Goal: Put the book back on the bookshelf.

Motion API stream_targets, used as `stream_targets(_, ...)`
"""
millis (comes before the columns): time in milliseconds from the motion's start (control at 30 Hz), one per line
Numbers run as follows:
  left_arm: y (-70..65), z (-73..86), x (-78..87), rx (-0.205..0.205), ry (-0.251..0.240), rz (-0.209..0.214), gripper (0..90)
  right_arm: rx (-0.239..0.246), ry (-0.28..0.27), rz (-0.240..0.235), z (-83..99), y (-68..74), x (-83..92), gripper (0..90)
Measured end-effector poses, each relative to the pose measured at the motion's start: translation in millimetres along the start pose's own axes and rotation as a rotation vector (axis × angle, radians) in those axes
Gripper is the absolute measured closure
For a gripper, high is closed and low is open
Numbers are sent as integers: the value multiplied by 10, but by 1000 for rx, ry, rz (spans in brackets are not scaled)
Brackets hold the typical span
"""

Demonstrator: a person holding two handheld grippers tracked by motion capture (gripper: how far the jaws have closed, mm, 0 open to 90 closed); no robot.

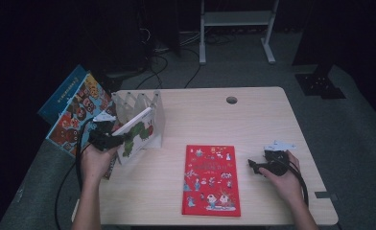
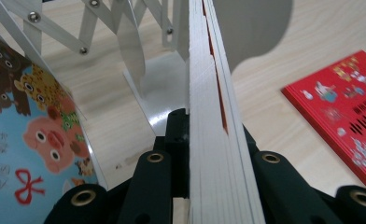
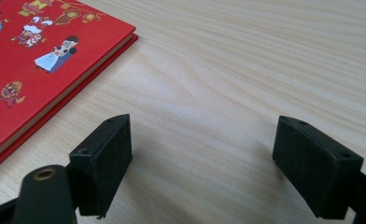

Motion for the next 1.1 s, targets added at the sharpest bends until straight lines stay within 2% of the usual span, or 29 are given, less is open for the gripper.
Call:
stream_targets(67,0,-47,-94,5,-5,-11,756,0,0,-1,-2,-2,-1,189)
stream_targets(267,-11,-106,-232,25,-34,-28,756,1,-1,-1,-2,-2,-2,189)
stream_targets(367,-2,-134,-300,44,-50,-15,755,1,-1,-1,-2,-4,-2,189)
stream_targets(600,-64,-205,-438,43,-59,-20,755,2,0,-1,-2,-6,-2,189)
stream_targets(900,-106,-238,-504,52,-43,-29,753,2,0,-1,-2,-6,-2,189)
stream_targets(1100,-165,-242,-570,44,-25,-32,746,2,0,-1,-2,-6,-2,189)
Point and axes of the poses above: each handheld gripper's, and its own axes: x roughly backward along the jaws, z roughly out of its underside, y roughly to its left, the point moved 1 cm from there along -x, roughly forward along the jaws, and after that the axes turned 13 degrees about y, right-handed, at the moved point
